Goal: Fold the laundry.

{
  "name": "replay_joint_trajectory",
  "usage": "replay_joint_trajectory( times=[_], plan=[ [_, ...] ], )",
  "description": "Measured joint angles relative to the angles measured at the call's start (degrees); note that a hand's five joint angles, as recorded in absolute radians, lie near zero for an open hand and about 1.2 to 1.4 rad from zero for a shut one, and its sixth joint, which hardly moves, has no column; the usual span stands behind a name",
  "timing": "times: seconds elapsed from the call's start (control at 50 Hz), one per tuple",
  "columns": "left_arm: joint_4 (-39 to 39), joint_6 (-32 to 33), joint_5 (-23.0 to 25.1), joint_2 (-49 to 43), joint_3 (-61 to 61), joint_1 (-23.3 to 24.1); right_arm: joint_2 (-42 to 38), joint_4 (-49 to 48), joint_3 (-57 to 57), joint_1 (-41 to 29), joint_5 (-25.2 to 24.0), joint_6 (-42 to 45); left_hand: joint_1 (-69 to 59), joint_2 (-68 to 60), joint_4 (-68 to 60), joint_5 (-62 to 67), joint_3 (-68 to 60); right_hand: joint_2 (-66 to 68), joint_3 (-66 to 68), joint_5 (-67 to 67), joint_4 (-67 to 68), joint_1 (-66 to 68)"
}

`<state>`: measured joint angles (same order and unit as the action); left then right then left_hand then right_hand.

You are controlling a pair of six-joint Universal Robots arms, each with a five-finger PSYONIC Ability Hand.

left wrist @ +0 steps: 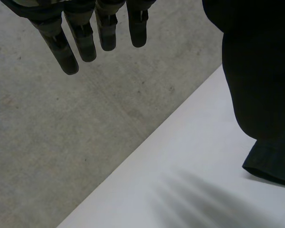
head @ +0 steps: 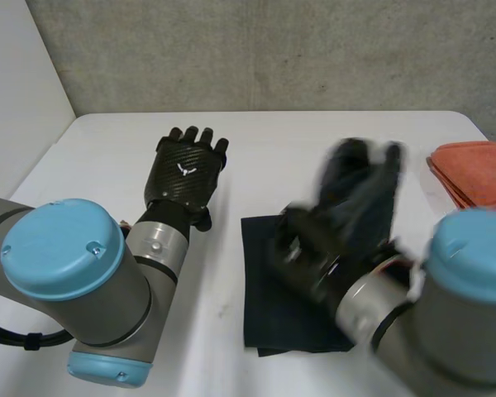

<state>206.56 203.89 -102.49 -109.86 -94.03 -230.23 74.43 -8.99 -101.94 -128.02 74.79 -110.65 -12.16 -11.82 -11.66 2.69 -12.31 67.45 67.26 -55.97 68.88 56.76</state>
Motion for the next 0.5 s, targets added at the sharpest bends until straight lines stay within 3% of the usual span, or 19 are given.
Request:
replay_joint_trajectory(
  times=[0.02,0.06,0.08,0.1,0.18,0.26,0.38,0.5],
  plan=[
    [-0.06,-0.02,-0.19,0.1,0.0,0.0,-0.52,0.07,-0.33,-0.73,-0.39,0.46,0.0,0.0,0.0,0.01,0.0,-0.32,-0.27,0.24,-0.54,-0.34],
    [-0.23,-0.07,-0.81,0.55,0.01,0.05,-2.02,0.3,-1.54,-2.46,-1.66,1.49,0.0,0.0,0.0,0.01,0.0,-16.24,-14.67,13.06,-16.02,-13.28],
    [-0.27,-0.08,-0.96,0.68,0.02,0.08,-2.48,0.37,-2.08,-2.89,-2.13,1.65,0.0,0.0,0.0,0.0,0.0,-16.24,-14.67,13.06,-16.02,-13.28],
    [-0.31,-0.1,-1.18,0.93,0.03,0.12,-2.97,0.37,-2.74,-3.23,-2.76,1.57,0.0,0.0,0.0,0.0,0.0,-30.41,-29.84,26.76,-30.04,-25.18],
    [-0.33,-0.2,-1.54,1.5,0.26,0.32,-2.24,0.37,-3.78,-2.85,-4.15,-1.88,0.0,0.0,0.0,0.0,0.0,-53.01,-52.53,50.17,-53.88,-43.75],
    [-0.32,-0.36,-1.58,1.69,0.65,0.48,1.54,0.4,-3.76,-0.79,-4.9,-9.01,0.0,0.0,0.0,0.01,0.0,-54.82,-54.93,52.37,-55.39,-45.12],
    [-0.62,-1.34,-1.49,1.69,2.16,1.44,13.56,1.2,-2.24,7.94,-6.32,-35.46,0.0,0.0,0.0,0.0,0.0,-54.82,-54.93,52.37,-55.39,-45.12],
    [-2.61,-3.66,-1.26,1.3,5.03,4.15,18.95,6.52,1.28,16.5,-6.65,-51.67,0.0,0.0,-0.02,0.0,0.0,-54.82,-54.93,52.37,-55.39,-45.13]
  ],
)
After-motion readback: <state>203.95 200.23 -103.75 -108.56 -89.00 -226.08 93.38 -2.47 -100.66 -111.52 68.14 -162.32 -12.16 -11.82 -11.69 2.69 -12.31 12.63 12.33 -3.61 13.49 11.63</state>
